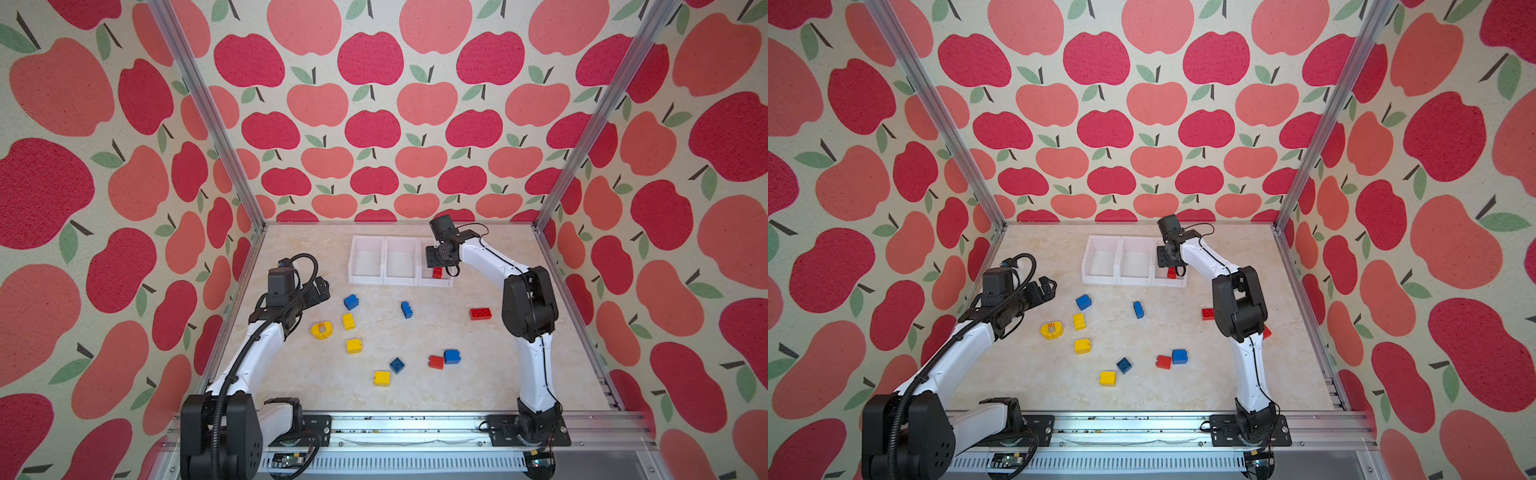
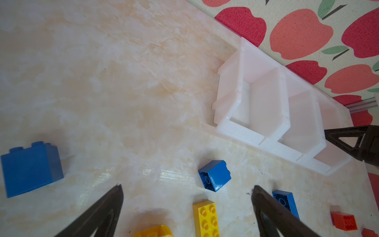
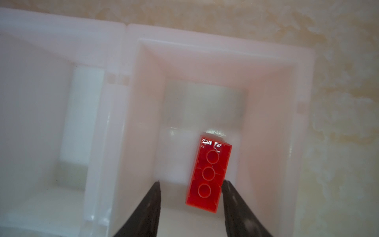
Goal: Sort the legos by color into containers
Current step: 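Carry the red brick into the bin compartment nearest the right gripper and release, then lower the left gripper onto a tall blue brick while the right gripper withdraws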
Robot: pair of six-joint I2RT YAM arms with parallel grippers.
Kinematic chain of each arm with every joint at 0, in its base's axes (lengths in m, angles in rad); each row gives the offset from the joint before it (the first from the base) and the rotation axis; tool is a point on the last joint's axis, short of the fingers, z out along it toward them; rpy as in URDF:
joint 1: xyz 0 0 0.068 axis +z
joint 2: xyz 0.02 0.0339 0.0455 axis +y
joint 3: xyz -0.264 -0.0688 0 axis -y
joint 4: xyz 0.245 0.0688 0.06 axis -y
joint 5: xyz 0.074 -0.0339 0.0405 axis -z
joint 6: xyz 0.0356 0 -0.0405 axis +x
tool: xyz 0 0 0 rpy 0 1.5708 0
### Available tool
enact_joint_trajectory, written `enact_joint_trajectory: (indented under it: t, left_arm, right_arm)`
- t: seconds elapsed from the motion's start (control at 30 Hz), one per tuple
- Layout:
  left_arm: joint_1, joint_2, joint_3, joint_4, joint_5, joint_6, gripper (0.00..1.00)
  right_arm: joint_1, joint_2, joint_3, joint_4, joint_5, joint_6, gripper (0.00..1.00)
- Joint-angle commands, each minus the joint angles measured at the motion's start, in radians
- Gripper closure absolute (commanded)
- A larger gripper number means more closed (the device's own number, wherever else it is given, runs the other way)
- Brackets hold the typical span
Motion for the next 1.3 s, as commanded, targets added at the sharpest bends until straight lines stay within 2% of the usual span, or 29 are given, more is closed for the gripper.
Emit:
enact_joint_trajectory:
  t: [0.0, 0.13, 0.33, 0.47, 0.63, 0.8, 0.93, 1.27]
  left_arm:
    - [0.007, 0.002, 0.044, -0.056, -0.026, -0.005, 0.0]
    - [0.018, 0.01, 0.074, -0.117, -0.062, -0.019, 0.0]
    - [0.082, 0.044, 0.135, -0.227, -0.082, -0.029, 0.01]
    - [0.121, 0.074, 0.172, -0.289, -0.093, -0.03, 0.01]
    - [0.16, 0.133, 0.241, -0.408, -0.169, 0.029, 0.0]
    - [0.24, 0.174, 0.272, -0.482, -0.229, 0.071, 0.03]
    - [0.301, 0.192, 0.271, -0.483, -0.211, 0.083, 0.07]
    - [0.337, 0.339, 0.324, -0.452, -0.124, 0.096, 0.15]
  right_arm:
    - [-0.007, -0.019, 0.017, -0.029, -0.02, 0.006, 0.48]
    - [-0.005, -0.064, -0.018, -0.023, -0.033, 0.016, 0.44]
    - [0.014, -0.173, -0.111, -0.013, -0.052, 0.025, 0.35]
    - [0.033, -0.258, -0.196, -0.002, -0.066, 0.034, 0.26]
    - [0.048, -0.371, -0.296, 0.009, -0.082, 0.04, 0.17]
    - [0.053, -0.446, -0.356, 0.002, -0.118, 0.038, 0.13]
    - [0.054, -0.471, -0.368, -0.022, -0.147, 0.032, 0.11]
    - [0.053, -0.502, -0.37, -0.053, -0.163, 0.027, 0.08]
